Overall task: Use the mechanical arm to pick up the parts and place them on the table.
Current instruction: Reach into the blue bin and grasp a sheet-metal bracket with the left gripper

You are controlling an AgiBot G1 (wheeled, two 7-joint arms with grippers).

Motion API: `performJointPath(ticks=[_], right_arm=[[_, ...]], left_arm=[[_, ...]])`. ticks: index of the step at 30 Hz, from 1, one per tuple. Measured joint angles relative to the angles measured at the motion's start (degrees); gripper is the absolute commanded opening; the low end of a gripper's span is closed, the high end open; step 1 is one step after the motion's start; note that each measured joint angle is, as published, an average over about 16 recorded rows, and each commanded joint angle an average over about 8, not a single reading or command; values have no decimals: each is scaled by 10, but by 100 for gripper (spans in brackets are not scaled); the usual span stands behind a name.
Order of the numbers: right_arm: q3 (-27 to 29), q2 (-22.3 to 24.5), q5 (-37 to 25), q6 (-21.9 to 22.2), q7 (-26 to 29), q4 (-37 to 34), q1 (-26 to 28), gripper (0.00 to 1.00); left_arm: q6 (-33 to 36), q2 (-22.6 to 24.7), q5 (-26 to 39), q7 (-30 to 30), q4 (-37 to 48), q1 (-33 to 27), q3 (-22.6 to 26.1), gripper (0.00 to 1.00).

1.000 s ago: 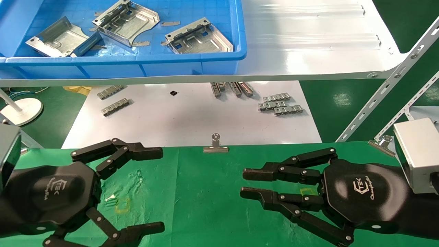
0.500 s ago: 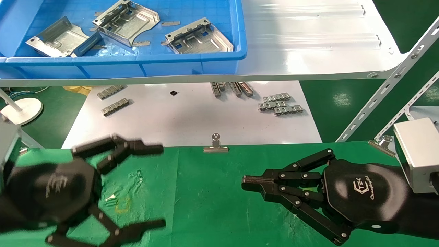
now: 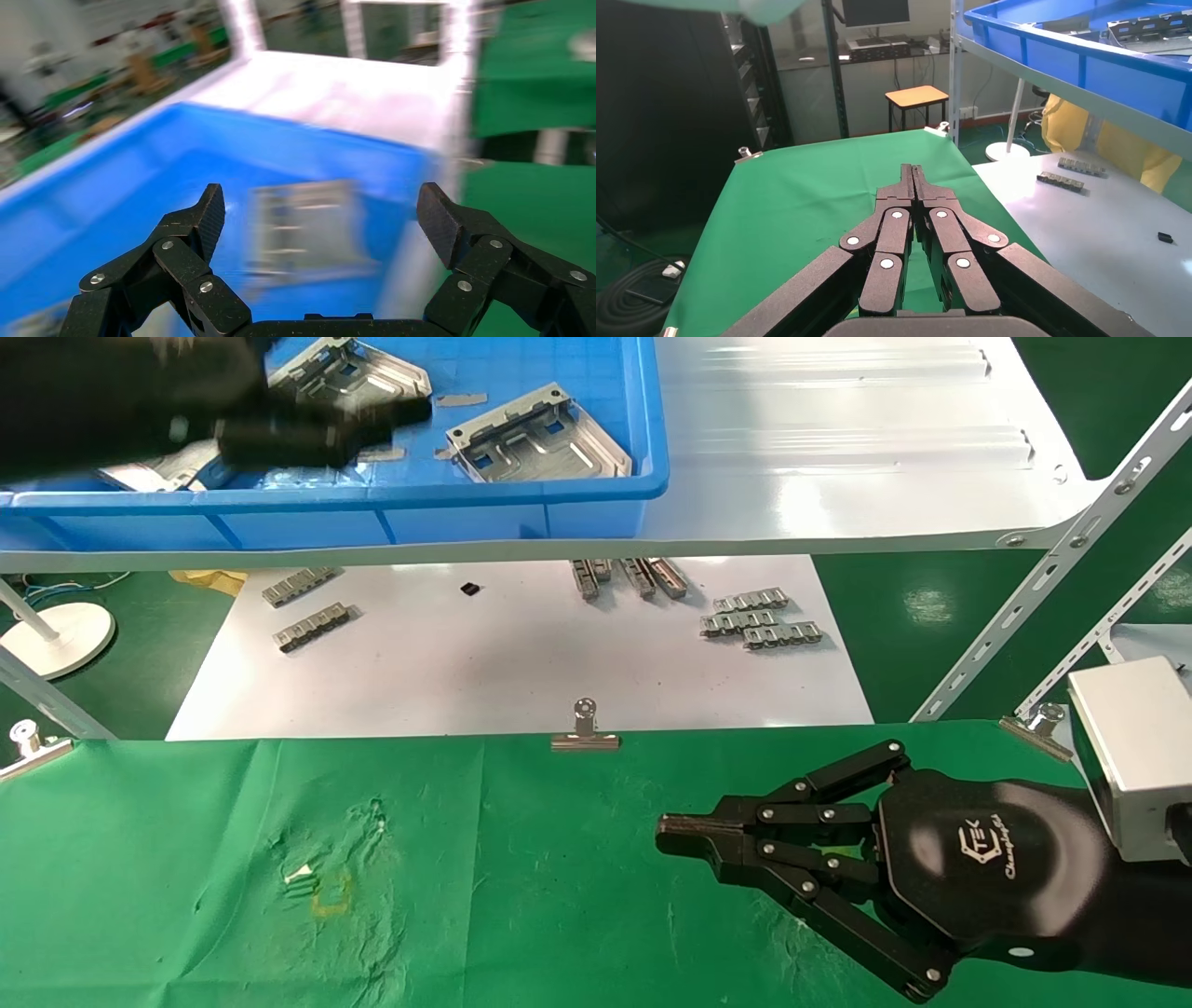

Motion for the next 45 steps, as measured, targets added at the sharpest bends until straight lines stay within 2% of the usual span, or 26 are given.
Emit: performJointPath(ticks=[7,8,15,16,35,45], right_arm=[[0,0,0,0,0,0,0,0],[0,0,0,0,0,0,0,6],[0,0,0,0,0,0,0,93],[0,0,0,0,0,0,0,100],[-1,0,0,0,0,0,0,100],[-1,0,0,0,0,0,0,100]], left_arm=[[-113,76,91,19,180,-106,40,100],[-129,84,101,20,200,-116,45,94],[-205,122,151,26,292,-160,71,7],[-210,125,155,26,301,-163,74,0],[-179,131,187,38,357,-190,95,0],[-205,133,188,43,367,-193,96,0]])
